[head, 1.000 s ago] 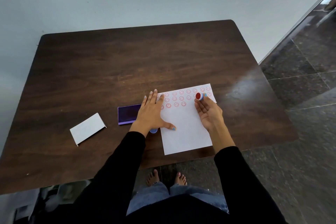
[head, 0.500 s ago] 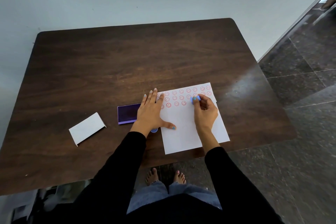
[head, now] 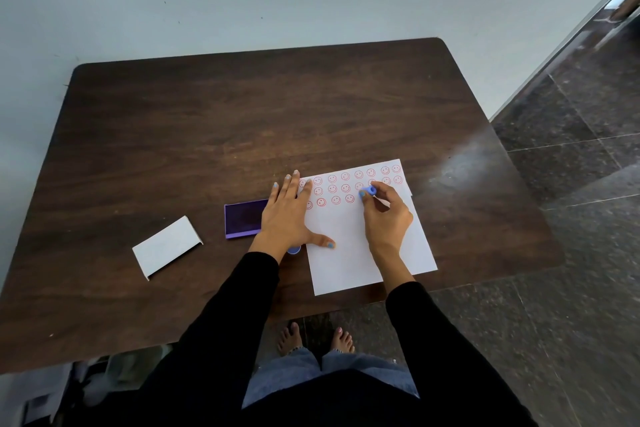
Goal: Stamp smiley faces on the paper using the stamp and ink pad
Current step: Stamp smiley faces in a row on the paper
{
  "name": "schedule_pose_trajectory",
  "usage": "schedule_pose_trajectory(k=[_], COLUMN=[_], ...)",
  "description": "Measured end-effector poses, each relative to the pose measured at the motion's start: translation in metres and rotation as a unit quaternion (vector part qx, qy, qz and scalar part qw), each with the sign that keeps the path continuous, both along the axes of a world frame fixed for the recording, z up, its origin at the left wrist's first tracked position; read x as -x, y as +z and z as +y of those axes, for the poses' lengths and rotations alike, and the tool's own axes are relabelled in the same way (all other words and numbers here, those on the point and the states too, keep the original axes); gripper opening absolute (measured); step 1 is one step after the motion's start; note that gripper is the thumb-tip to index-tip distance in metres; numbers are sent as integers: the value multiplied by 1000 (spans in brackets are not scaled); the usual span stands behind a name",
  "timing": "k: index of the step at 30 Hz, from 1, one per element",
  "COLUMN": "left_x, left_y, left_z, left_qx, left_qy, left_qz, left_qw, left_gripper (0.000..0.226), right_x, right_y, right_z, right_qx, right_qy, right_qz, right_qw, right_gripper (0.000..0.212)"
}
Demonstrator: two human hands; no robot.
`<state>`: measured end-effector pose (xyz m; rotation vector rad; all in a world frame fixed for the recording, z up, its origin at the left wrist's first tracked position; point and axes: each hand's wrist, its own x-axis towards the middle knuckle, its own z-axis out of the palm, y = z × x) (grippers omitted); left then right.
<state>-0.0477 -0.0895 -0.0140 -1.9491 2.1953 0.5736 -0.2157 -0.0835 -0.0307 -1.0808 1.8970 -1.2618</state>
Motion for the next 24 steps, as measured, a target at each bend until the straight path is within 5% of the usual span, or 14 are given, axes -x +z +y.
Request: schedule_pose_trajectory(k=[13, 21, 24], left_x=[1, 2, 2], left_y=[0, 2, 2], left_z=[1, 1, 1], left_qx=[0, 0, 0], left_qy=[5, 6, 9], left_qz=[1, 7, 11], left_qw=[1000, 1000, 1000], left_gripper=[127, 127, 128], right_x=[-2, 1, 1], right_y=[8, 14, 14], right_z=[-5, -18, -16], right_qx=[-14, -60, -55], right_qy=[92, 64, 103], right_qz=[161, 112, 158], right_qw=[983, 990, 980], right_gripper=[28, 20, 23])
